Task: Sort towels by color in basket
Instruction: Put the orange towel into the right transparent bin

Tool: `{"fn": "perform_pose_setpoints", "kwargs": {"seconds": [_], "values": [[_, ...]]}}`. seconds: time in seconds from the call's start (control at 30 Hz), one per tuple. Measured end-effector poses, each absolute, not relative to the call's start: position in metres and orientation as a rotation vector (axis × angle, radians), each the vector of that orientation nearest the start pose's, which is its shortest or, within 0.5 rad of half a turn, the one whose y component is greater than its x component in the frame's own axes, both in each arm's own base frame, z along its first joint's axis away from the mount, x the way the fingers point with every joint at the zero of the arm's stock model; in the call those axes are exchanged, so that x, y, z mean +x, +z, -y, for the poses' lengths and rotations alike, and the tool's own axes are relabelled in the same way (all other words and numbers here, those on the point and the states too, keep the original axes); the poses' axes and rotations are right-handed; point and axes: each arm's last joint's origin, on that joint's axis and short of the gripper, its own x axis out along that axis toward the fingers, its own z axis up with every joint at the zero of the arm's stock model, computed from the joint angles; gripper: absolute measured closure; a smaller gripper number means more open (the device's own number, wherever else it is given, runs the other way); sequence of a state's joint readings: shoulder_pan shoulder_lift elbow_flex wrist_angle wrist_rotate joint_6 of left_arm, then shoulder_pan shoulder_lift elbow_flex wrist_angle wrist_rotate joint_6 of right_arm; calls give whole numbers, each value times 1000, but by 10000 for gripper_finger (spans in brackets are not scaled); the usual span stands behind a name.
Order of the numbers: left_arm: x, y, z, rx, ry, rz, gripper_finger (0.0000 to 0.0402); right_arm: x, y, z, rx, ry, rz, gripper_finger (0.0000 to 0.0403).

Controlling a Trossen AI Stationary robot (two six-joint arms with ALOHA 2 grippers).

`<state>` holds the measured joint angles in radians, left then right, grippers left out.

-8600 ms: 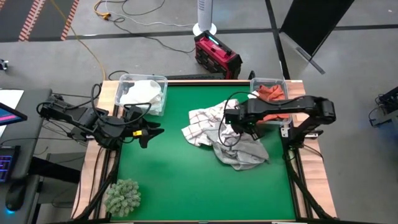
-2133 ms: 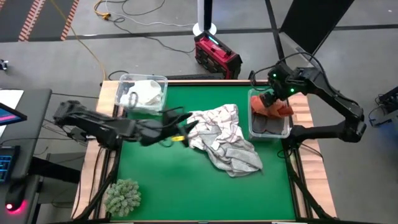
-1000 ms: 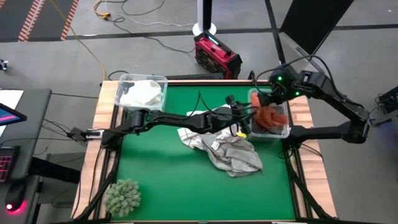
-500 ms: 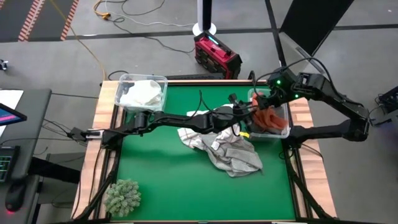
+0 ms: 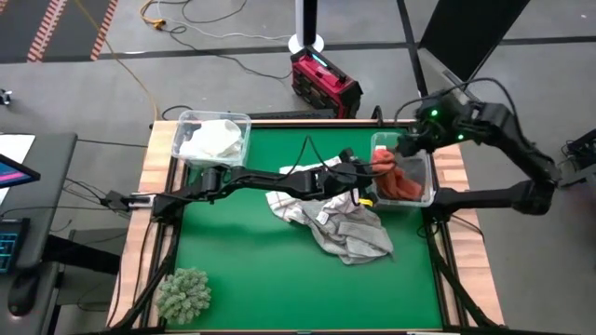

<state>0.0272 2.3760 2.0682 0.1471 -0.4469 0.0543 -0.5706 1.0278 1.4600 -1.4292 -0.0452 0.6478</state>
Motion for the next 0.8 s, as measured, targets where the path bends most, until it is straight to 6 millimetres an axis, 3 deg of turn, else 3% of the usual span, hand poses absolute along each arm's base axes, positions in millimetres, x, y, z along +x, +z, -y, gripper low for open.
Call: {"fn": "perform_pose_setpoints", "kwargs": {"seconds": [0.23,0.37,0.6,0.8], "values": [[555,256,-24,62,455,-154,394,96,429,70,779,-852,-711,126],[554,256,-26,14,457,-147,371,89,440,58,701,-665,-710,126],[543,282,-27,-72,457,-134,294,88,440,33,528,-402,-797,126],[541,283,-41,-149,463,-137,250,95,442,16,350,-339,-792,126]]}}
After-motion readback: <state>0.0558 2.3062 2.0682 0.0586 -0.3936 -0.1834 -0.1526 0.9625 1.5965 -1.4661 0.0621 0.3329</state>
